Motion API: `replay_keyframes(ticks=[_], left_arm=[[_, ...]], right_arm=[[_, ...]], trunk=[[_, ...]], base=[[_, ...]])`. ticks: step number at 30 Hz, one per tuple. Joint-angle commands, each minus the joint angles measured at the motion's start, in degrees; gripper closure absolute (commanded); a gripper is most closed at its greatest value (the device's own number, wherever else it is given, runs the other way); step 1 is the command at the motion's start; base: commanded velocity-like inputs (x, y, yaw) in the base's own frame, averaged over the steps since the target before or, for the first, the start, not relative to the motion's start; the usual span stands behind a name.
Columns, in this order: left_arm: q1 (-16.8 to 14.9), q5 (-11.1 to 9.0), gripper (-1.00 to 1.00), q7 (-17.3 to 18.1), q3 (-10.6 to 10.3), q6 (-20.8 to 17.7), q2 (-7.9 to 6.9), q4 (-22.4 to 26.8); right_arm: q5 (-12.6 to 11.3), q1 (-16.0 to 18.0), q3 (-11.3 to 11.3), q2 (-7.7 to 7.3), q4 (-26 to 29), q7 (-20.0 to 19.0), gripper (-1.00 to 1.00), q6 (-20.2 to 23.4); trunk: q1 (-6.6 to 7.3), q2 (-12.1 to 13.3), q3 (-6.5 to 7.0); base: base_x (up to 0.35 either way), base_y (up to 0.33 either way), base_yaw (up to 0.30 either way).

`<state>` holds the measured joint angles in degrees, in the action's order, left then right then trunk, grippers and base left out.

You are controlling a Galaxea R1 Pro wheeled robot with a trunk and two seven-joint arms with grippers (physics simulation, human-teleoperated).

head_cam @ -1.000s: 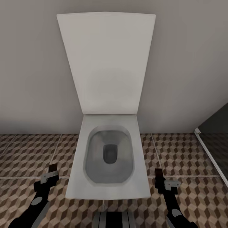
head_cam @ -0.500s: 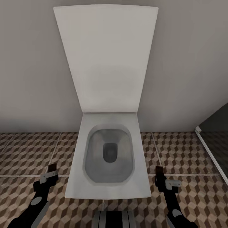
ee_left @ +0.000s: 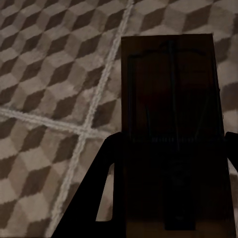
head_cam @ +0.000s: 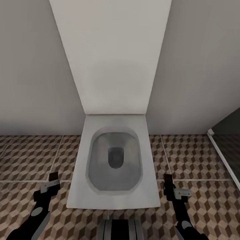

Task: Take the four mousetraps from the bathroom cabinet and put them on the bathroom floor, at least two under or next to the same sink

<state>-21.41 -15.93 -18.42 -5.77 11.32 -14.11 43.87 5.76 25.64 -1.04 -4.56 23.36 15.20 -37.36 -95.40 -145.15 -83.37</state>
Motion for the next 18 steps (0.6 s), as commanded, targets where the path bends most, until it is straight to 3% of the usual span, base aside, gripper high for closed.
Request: replay_keyframes(ticks=[1, 4, 18], left_arm=[[0.0, -0.5, 1.00, -0.6, -0.5, 0.3, -0.11, 0.0], [0.0, -0.5, 1.00, -0.6, -0.5, 0.3, -0.12, 0.0], [0.0, -0.5, 1.00, -0.5, -0.8, 0.6, -0.03, 0.0]], right_arm=[[0.4, 0.0, -0.1, -0.02, 0.0, 0.4, 1.00, -0.1], [0.4, 0.0, -0.1, -0.02, 0.0, 0.4, 1.00, 0.0], [0.4, 0.0, -0.1, -0.02, -0.1, 0.4, 1.00, 0.0]], trunk=[[-0.01, 0.0, -0.26], [-0.09, -0.1, -0.93], [-0.09, -0.1, -0.93]], base=[[0.000, 0.000, 0.000], [0.000, 0.000, 0.000], [-0.025, 0.000, 0.000]])
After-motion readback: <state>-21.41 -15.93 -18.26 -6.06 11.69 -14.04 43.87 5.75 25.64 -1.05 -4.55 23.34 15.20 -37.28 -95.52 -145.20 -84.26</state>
